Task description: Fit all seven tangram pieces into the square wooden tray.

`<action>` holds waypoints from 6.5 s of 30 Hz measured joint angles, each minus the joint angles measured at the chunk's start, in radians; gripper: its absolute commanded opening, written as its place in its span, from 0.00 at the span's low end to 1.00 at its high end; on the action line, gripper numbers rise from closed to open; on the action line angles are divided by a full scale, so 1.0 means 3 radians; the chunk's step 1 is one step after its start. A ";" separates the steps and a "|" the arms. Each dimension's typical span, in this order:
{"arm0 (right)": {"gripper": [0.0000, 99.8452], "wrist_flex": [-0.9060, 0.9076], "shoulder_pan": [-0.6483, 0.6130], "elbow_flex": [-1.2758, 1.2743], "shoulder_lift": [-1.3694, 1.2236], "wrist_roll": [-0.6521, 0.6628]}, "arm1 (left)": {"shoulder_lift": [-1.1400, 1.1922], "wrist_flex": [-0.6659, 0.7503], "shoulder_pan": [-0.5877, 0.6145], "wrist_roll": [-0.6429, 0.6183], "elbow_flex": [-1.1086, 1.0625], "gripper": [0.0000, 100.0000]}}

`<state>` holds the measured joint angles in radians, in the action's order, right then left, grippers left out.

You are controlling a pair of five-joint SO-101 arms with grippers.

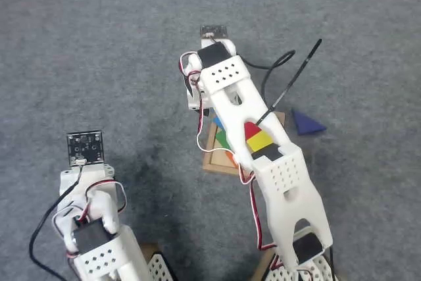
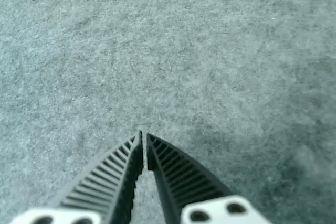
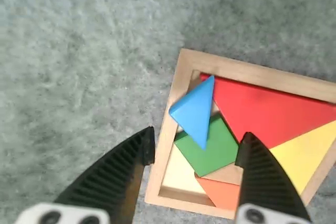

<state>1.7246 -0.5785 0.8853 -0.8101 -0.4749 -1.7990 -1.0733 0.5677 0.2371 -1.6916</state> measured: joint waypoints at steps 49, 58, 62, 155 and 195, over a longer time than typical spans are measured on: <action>0.01 -0.2429 -0.0041 -0.3181 0.1703 0.0997 | 0.0000 0.0000 0.0000 0.0000 0.0000 0.02; 0.01 -0.2342 0.0138 -0.2793 0.1187 0.0997 | 0.0000 0.0000 0.0000 0.0000 0.0000 0.02; 0.01 -0.2097 0.0230 -0.2619 0.1054 0.1002 | 0.0000 0.0000 0.0000 0.0000 0.0000 0.02; 0.01 -0.2409 0.1335 -0.5380 0.3309 0.1529 | 0.0000 0.0000 0.0000 0.0000 0.0000 0.02; 0.01 -0.2654 0.0542 -0.4409 0.2429 0.1458 | 0.0000 0.0000 0.0000 0.0000 0.0000 0.02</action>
<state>0.9283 -0.4158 -0.4373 -0.0813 -0.0376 -1.7990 -1.0733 0.5677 0.2371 -1.6916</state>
